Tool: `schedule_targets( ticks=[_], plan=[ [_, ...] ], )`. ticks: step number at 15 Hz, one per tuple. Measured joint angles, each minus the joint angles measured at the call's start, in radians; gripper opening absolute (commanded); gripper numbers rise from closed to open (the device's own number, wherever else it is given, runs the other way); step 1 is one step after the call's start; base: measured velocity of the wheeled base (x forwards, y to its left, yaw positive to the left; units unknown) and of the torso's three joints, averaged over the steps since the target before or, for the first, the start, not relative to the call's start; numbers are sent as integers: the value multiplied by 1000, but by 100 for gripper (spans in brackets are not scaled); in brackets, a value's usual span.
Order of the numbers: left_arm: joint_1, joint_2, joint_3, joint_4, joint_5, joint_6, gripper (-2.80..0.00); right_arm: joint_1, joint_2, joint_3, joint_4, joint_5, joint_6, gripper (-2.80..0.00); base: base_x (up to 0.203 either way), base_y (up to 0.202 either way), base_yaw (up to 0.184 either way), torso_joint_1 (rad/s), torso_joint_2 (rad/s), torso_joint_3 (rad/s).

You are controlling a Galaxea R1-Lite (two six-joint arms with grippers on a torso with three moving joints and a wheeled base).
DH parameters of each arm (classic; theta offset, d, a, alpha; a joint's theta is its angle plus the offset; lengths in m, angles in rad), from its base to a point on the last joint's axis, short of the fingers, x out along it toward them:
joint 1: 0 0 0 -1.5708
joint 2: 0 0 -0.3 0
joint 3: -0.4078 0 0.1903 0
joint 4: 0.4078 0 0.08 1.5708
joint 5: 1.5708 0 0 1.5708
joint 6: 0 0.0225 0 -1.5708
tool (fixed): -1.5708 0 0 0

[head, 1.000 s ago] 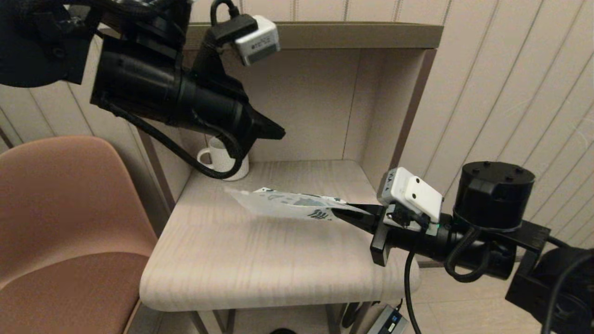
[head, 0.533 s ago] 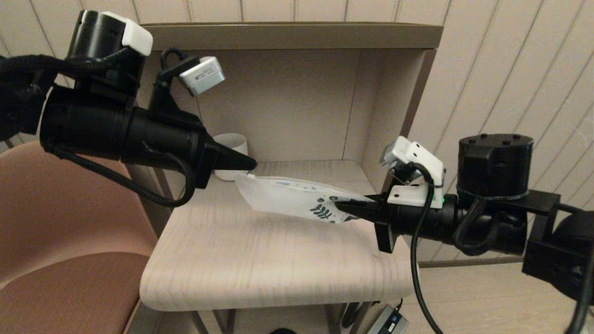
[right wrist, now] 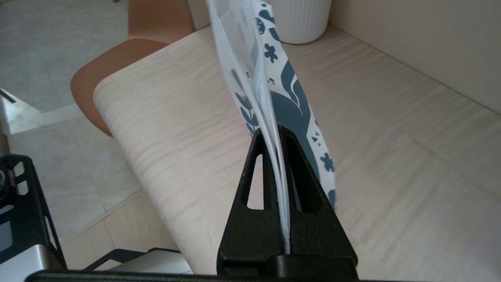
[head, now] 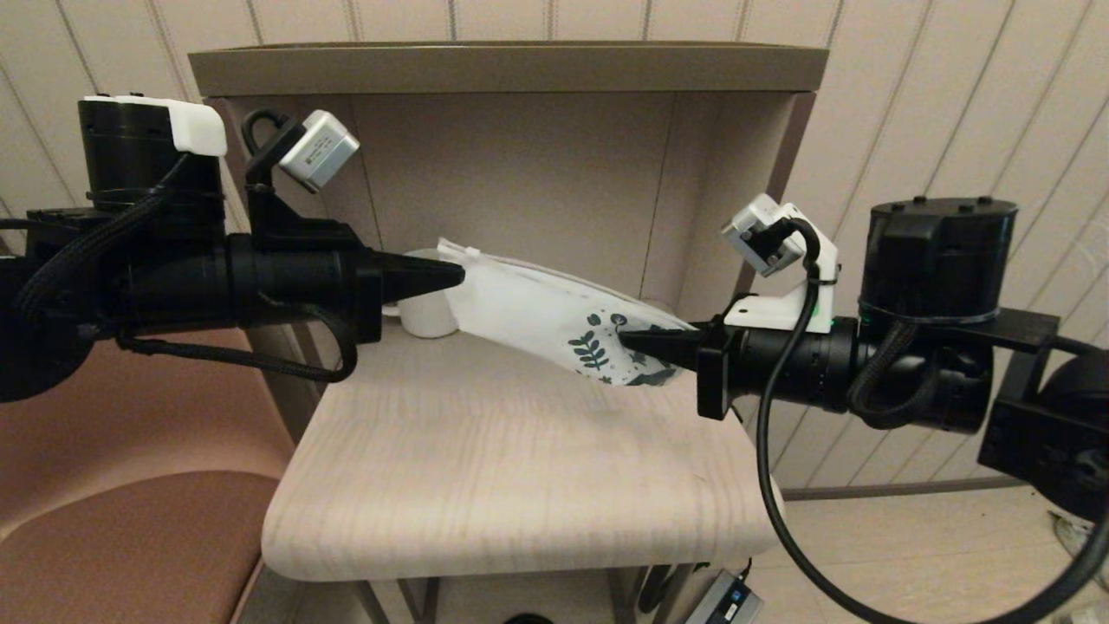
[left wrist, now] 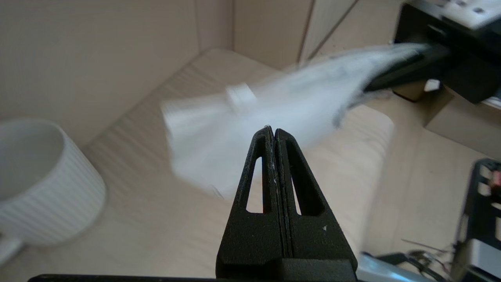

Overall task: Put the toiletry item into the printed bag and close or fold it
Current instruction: Hand it to the other hand

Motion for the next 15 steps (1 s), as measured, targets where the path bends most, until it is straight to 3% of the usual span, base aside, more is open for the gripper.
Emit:
schedule_targets(
  ticks=[3,5,7,9,15],
  plan=[
    [39,58,-43,-6,-3,8,-280,-9,7,-7,17,10,0,-280,0,0,0,0,0,0],
    [103,84,-74,-1,-38,8,-280,-22,8,-31,100,58,1,-280,0,0,0,0,0,0],
    [197,99,-101,2,-137,8,-280,-50,-6,-75,204,120,15,-280,0,0,0,0,0,0],
    [249,103,-105,3,-239,13,-280,-72,-35,-139,329,194,80,-280,0,0,0,0,0,0],
    [270,90,-37,6,-453,35,-280,-87,-61,-186,446,314,106,-280,0,0,0,0,0,0]
  ],
)
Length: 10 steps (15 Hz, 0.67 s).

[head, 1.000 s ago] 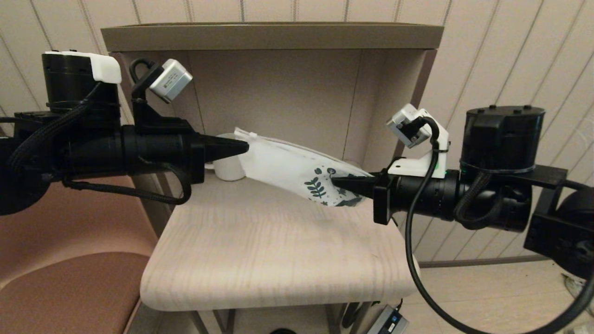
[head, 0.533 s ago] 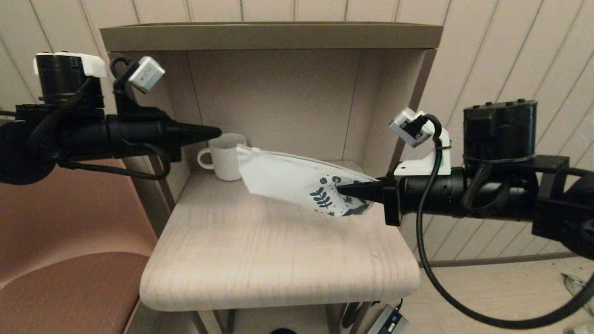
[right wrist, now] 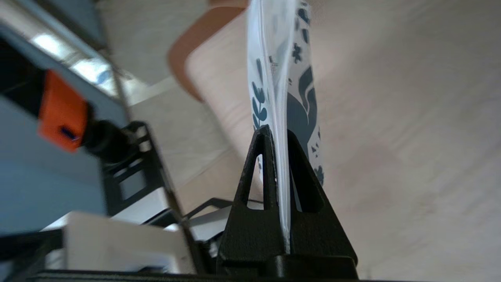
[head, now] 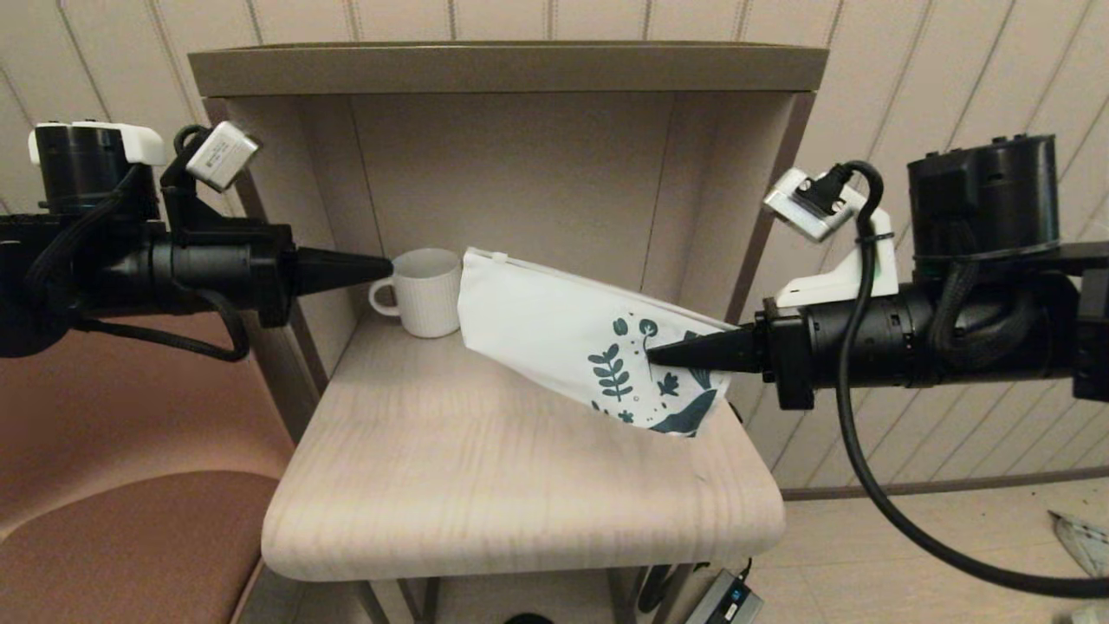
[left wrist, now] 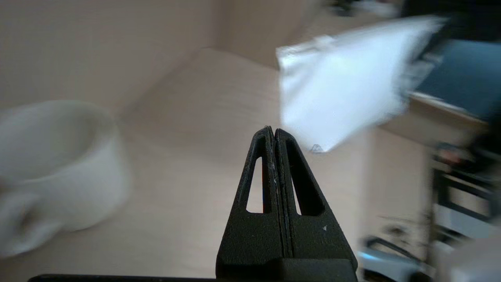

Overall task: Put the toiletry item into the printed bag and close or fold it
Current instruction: Hand it to the other hand

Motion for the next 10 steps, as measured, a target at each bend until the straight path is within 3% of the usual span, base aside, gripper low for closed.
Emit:
schedule_targets(
  ticks=[6,10],
  plan=[
    [-108,-12,79,1,-37,2,-280,34,-40,10,88,58,-6,-280,0,0,0,0,0,0],
    [-132,-29,111,1,-97,19,-280,41,-69,8,133,120,-14,-280,0,0,0,0,0,0]
  ],
)
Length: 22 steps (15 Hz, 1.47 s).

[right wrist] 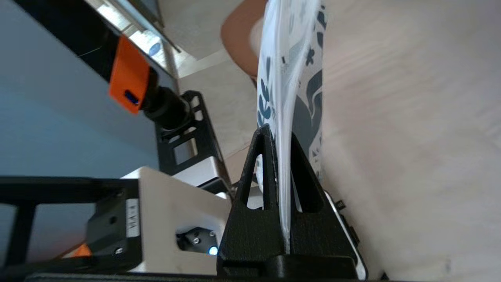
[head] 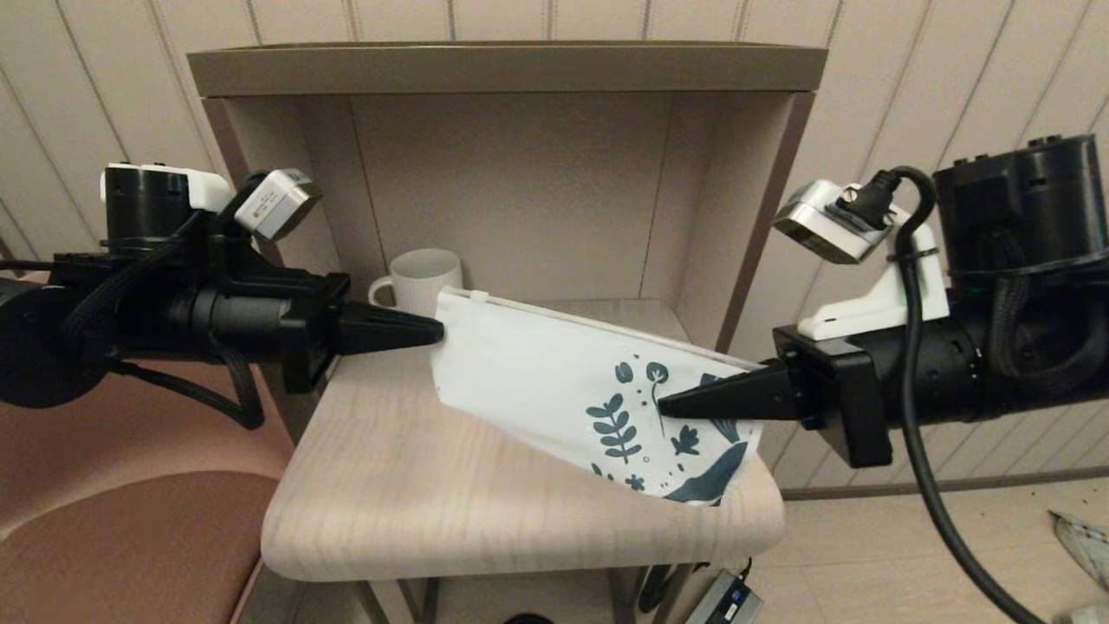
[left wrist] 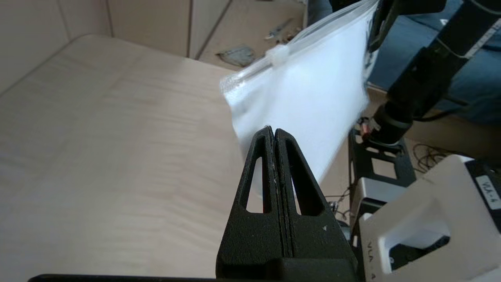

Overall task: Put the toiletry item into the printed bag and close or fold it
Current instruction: Hand it to the other hand

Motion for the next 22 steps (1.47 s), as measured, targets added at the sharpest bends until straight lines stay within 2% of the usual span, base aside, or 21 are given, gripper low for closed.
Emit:
schedule_targets(
  ticks=[1,2,5,8,12,14,18,22],
  plan=[
    [0,0,-2,0,0,1,-280,0,-3,-1,0,1,0,-280,0,0,0,0,0,0],
    [3,0,-7,-1,0,1,0,-1,-4,-1,0,1,0,-280,0,0,0,0,0,0],
    [37,5,-17,-12,0,9,0,-3,-7,-3,0,2,-9,-280,0,0,0,0,0,0],
    [110,12,-61,-9,-6,9,0,-7,-8,1,0,3,-27,-280,0,0,0,0,0,0],
    [159,28,-88,-5,-57,8,0,0,-10,12,-1,5,-34,-280,0,0,0,0,0,0],
    [146,35,-84,9,-63,7,0,12,-14,21,-1,23,-37,-280,0,0,0,0,0,0],
    [70,39,-75,83,-66,8,0,48,-42,40,-1,31,-56,-280,0,0,0,0,0,0],
    [17,40,-77,101,-68,9,0,98,-45,47,-1,30,-82,-280,0,0,0,0,0,0]
  ],
)
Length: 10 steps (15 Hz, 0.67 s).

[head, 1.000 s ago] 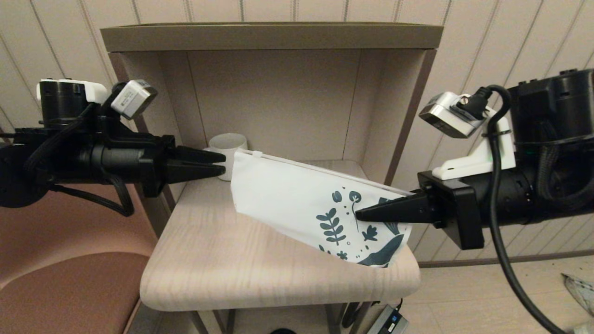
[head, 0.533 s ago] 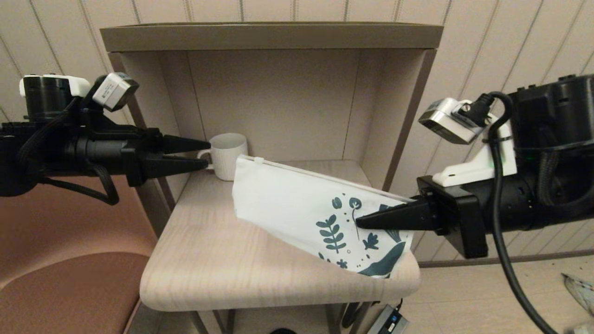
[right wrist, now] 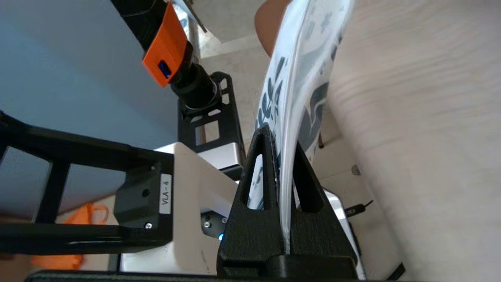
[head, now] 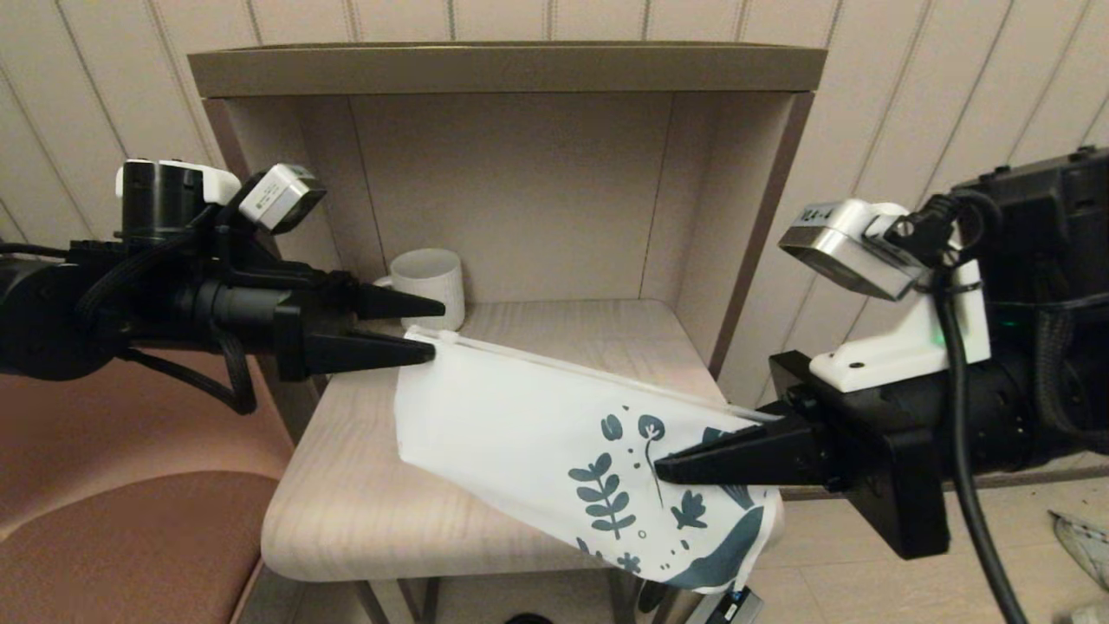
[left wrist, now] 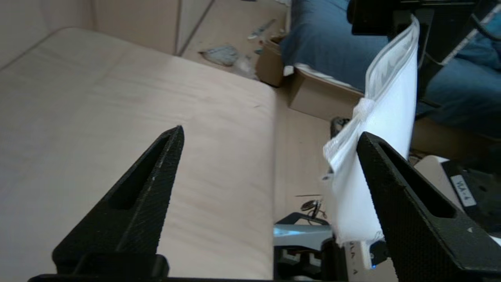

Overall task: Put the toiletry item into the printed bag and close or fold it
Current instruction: Hand it to the other hand

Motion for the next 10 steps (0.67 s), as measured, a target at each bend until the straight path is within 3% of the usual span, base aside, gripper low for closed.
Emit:
schedule_targets(
  ticks=[5,10],
  plan=[
    [-78,22,-6,-4,-1,32,0,-3,25,-16,-3,0,-7,-280,0,0,0,0,0,0],
    [-70,27,13,-1,-1,55,0,-15,51,-43,-3,1,-48,-280,0,0,0,0,0,0]
  ],
)
